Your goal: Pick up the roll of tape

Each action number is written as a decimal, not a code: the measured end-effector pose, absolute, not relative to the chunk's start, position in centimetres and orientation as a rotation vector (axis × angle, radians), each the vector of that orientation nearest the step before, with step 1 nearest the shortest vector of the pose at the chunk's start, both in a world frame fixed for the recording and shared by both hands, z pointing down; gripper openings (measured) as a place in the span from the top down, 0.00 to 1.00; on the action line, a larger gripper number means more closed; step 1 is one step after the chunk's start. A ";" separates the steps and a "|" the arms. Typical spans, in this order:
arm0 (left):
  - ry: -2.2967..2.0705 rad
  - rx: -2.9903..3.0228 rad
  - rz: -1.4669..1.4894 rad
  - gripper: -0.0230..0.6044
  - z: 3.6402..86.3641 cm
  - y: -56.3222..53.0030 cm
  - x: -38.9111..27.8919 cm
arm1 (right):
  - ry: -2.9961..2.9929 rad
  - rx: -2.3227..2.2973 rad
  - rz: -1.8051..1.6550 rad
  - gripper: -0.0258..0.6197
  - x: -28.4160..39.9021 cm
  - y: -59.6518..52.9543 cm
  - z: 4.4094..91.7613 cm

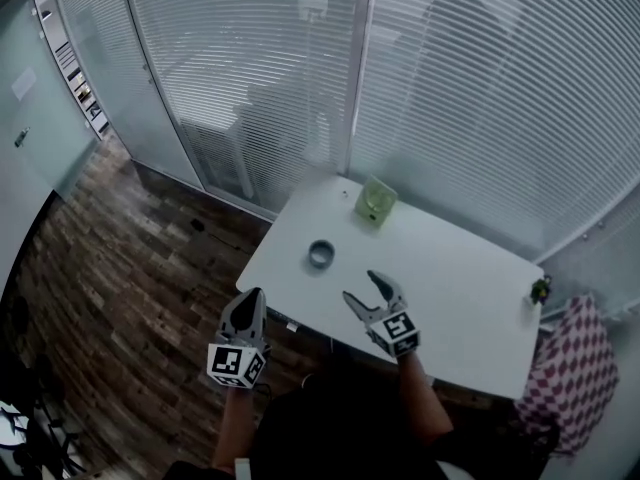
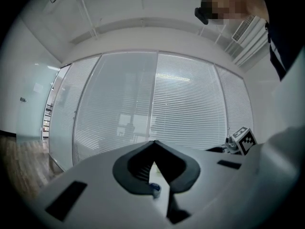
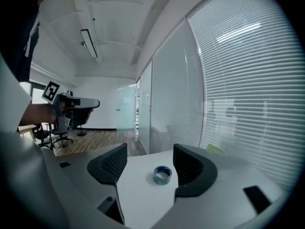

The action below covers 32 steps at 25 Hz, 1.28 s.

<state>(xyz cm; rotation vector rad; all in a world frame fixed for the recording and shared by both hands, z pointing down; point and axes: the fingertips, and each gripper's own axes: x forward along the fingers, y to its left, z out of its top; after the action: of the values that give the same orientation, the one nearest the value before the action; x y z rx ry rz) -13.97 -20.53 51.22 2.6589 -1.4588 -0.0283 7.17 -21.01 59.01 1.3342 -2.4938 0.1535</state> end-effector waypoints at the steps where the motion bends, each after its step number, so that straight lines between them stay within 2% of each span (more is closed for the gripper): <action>1: -1.462 2.656 -0.025 0.95 51.3 -20.8 -13.9 | -2.503 1.319 0.166 0.50 7.0 -21.5 59.4; 16: -1.508 2.597 0.009 0.95 52.8 -23.9 -13.7 | -2.532 1.185 0.283 0.50 6.0 -28.8 64.5; 32: -1.493 2.552 0.023 0.95 53.4 -23.3 -14.0 | -2.371 0.917 0.238 0.50 3.4 -32.7 75.3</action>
<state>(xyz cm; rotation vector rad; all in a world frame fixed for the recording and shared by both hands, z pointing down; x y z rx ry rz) -13.96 -23.31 53.41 2.5516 -1.4933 0.0232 3.36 -32.67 75.32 0.9170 -2.3706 0.2384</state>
